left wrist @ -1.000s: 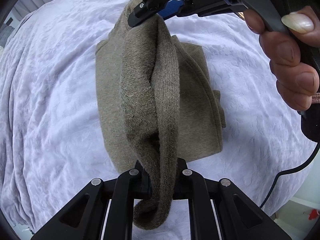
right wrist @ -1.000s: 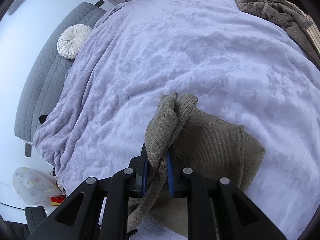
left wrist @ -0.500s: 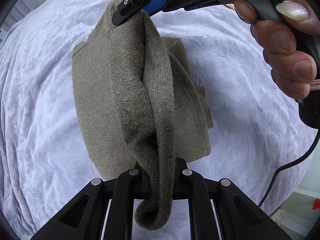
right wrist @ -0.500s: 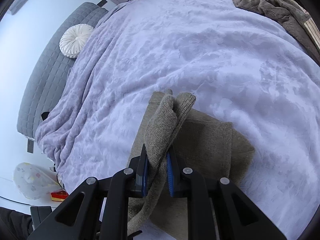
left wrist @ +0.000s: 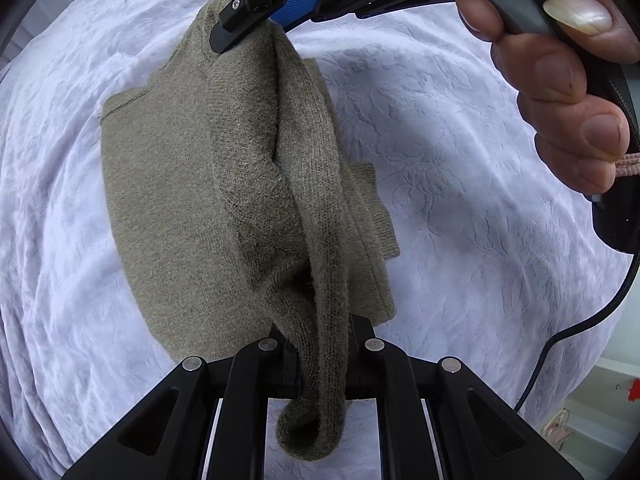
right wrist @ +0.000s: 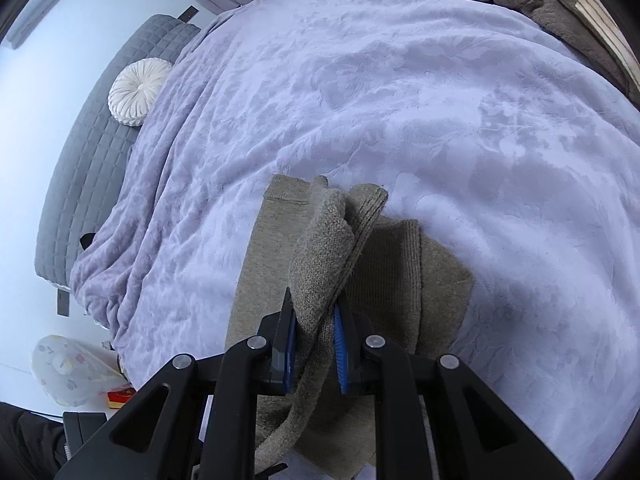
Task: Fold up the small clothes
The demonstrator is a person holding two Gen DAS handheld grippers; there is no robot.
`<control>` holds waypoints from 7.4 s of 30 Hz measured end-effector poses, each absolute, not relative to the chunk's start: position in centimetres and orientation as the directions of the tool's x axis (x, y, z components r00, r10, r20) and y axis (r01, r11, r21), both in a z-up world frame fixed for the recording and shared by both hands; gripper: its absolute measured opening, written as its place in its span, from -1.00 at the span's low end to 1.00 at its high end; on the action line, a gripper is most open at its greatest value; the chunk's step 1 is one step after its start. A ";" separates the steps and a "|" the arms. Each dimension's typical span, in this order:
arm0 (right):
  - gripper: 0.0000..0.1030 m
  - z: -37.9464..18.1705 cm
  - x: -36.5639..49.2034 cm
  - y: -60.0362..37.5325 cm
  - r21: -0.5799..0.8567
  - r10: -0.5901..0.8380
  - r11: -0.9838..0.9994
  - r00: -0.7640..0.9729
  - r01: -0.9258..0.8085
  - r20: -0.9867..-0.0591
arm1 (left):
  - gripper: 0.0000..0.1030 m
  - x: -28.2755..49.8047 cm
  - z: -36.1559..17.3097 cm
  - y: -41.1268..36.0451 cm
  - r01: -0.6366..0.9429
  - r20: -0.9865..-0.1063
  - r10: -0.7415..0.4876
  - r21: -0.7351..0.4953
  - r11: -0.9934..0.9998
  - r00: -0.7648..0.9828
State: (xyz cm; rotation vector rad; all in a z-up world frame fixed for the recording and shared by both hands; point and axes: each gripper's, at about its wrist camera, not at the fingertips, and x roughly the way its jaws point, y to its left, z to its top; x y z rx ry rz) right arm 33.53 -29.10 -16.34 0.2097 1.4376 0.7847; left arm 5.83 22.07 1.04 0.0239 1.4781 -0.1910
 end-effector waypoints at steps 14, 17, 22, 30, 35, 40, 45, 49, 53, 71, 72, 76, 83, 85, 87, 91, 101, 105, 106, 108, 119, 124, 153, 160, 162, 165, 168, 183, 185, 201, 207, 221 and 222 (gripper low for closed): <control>-0.66 -19.6 33.5 -32.2 0.571 0.577 0.770 -0.069 -0.285 -0.814 | -0.76 6.7 -0.6 21.6 0.171 -0.994 -0.107 -0.099 0.980 0.038; -0.66 -19.7 33.5 -32.2 0.569 0.576 0.770 -0.069 -0.290 -0.815 | -0.76 6.7 -0.7 21.7 0.174 -0.994 -0.097 -0.089 0.981 0.040; -0.66 -19.8 33.6 -32.0 0.571 0.580 0.765 -0.066 -0.297 -0.812 | -0.76 6.4 -0.7 21.4 0.181 -0.996 -0.079 -0.069 0.981 0.049; -0.66 -20.0 33.4 -32.1 0.572 0.580 0.767 -0.066 -0.289 -0.812 | -0.76 6.1 -1.1 21.1 0.186 -0.997 -0.067 -0.058 0.981 0.047; -0.66 -20.7 33.3 -32.3 0.569 0.576 0.773 -0.066 -0.282 -0.815 | -0.76 6.2 -1.8 20.5 0.186 -0.997 -0.063 -0.054 0.981 0.040; -0.66 -21.9 33.3 -32.6 0.549 0.553 0.789 -0.069 -0.276 -0.830 | -0.75 6.3 -2.2 20.7 0.177 -0.997 -0.076 -0.069 0.982 0.035; -0.65 -22.2 33.3 -32.5 0.539 0.545 0.793 -0.066 -0.284 -0.836 | -0.75 6.5 -2.6 21.2 0.146 -0.995 -0.095 -0.091 0.985 0.021; -0.31 -22.3 33.4 -32.2 0.477 0.486 0.821 -0.054 -0.314 -0.872 | 0.54 6.9 -2.4 22.3 0.130 -0.983 -0.184 -0.186 0.974 -0.027; 0.28 -21.9 33.7 -33.8 0.401 0.418 0.873 0.001 -0.278 -0.909 | 0.99 6.1 -0.6 23.0 0.153 -0.971 -0.239 -0.235 0.960 0.010; 0.17 -20.3 25.7 -33.5 0.516 0.509 0.819 -0.099 -0.252 -0.855 | 0.99 4.0 -1.8 37.4 -0.109 -0.984 -0.172 -0.177 0.978 0.053; 0.24 -19.0 25.2 -33.6 0.479 0.485 0.829 -0.054 -0.287 -0.873 | 0.99 4.2 -1.0 38.4 -0.113 -0.979 -0.188 -0.197 0.974 0.084; 0.61 -18.0 24.8 -35.3 0.390 0.411 0.884 0.030 -0.258 -0.911 | 0.99 6.5 -0.2 42.3 -0.163 -0.948 -0.294 -0.311 0.936 0.124; 0.61 -21.8 25.3 -36.7 0.469 0.467 0.881 -0.038 -0.068 -0.883 | 0.99 10.3 -2.4 42.8 -0.119 -0.947 -0.309 -0.318 0.941 0.088; 0.61 -22.3 25.6 -36.4 0.541 0.540 0.841 -0.036 -0.021 -0.841 | 0.99 10.1 -3.7 40.6 -0.087 -0.938 -0.342 -0.347 0.934 0.065; 0.61 -23.7 26.3 -35.7 0.608 0.609 0.793 -0.066 0.025 -0.791 | 0.99 9.8 -4.9 39.9 -0.082 -0.928 -0.371 -0.373 0.924 0.041; 0.59 -27.4 26.6 -33.4 0.613 0.607 0.790 -0.161 0.016 -0.778 | 0.99 9.8 -8.5 39.1 -0.115 -0.882 -0.470 -0.464 0.878 -0.032; -0.16 -25.7 26.5 -29.3 0.580 0.561 0.803 -0.155 -0.137 -0.813 | -0.14 10.5 -5.5 37.2 0.012 -0.914 -0.405 -0.405 0.914 0.025; -0.19 -23.2 25.7 -28.3 0.542 0.529 0.823 -0.118 -0.168 -0.840 | -0.16 9.3 -3.1 36.1 0.063 -0.937 -0.344 -0.340 0.938 0.056; -0.20 -23.0 25.5 -28.3 0.537 0.525 0.827 -0.112 -0.165 -0.843 | -0.16 9.3 -3.0 35.9 0.063 -0.940 -0.337 -0.334 0.941 0.056; -0.20 -22.7 25.1 -27.9 0.527 0.515 0.836 -0.109 -0.157 -0.850 | -0.17 9.1 -2.8 35.7 0.064 -0.944 -0.326 -0.323 0.944 0.053; -0.21 -18.8 23.4 -23.5 0.459 0.453 0.860 -0.080 -0.223 -0.888 | -0.17 8.2 -0.6 32.5 0.082 -0.955 -0.286 -0.280 0.957 0.080; -0.21 -17.7 21.9 -21.3 0.432 0.424 0.871 -0.087 -0.235 -0.902 | -0.17 6.6 0.0 31.1 0.093 -0.961 -0.267 -0.260 0.961 0.077; -0.21 -12.6 10.6 -21.3 0.298 0.300 0.926 -0.025 -0.233 -0.954 | -0.17 1.2 2.2 31.9 0.247 -0.949 -0.299 -0.266 0.932 0.105; -0.21 -12.9 9.1 -21.6 0.338 0.343 0.900 -0.032 -0.275 -0.939 | -0.17 1.4 3.2 33.5 0.207 -0.959 -0.263 -0.237 0.949 0.107; -0.21 -12.9 9.0 -21.8 0.354 0.360 0.887 -0.038 -0.296 -0.932 | -0.17 1.1 3.5 33.5 0.190 -0.963 -0.248 -0.225 0.956 0.109; -0.21 -13.0 8.6 -21.8 0.374 0.381 0.866 -0.046 -0.333 -0.923 | -0.17 1.2 3.8 34.0 0.167 -0.969 -0.225 -0.206 0.964 0.104; -0.21 -13.0 8.1 -21.7 0.380 0.393 0.847 -0.044 -0.372 -0.918 | -0.16 1.6 3.8 34.3 0.143 -0.975 -0.200 -0.185 0.972 0.098; -0.21 -14.7 6.2 -23.2 0.414 0.416 0.804 -0.094 -0.426 -0.904 | -0.16 2.2 3.7 32.3 0.083 -0.981 -0.177 -0.171 0.982 0.076; -0.21 -14.7 6.3 -23.1 0.415 0.416 0.804 -0.095 -0.426 -0.904 | -0.16 2.4 3.6 32.2 0.085 -0.981 -0.176 -0.169 0.982 0.077; -0.28 -16.7 7.3 -21.0 0.390 0.384 0.819 -0.102 -0.421 -0.918 | -0.16 3.1 0.2 31.6 0.076 -0.993 -0.117 -0.115 0.990 0.024; -0.31 -18.0 7.8 -20.5 0.377 0.359 0.819 -0.128 -0.432 -0.925 | -0.10 3.9 -1.2 32.0 0.066 -0.992 -0.126 -0.126 0.990 0.001; -0.09 -13.0 6.7 -21.9 0.322 0.375 0.813 0.013 -0.485 -0.927 | 0.84 2.7 3.2 39.2 -0.071 -0.975 -0.193 -0.202 0.977 0.112; -0.09 -12.1 6.2 -21.7 0.355 0.417 0.784 0.008 -0.508 -0.909 | 0.84 2.5 3.7 39.0 -0.056 -0.967 -0.221 -0.229 0.972 0.126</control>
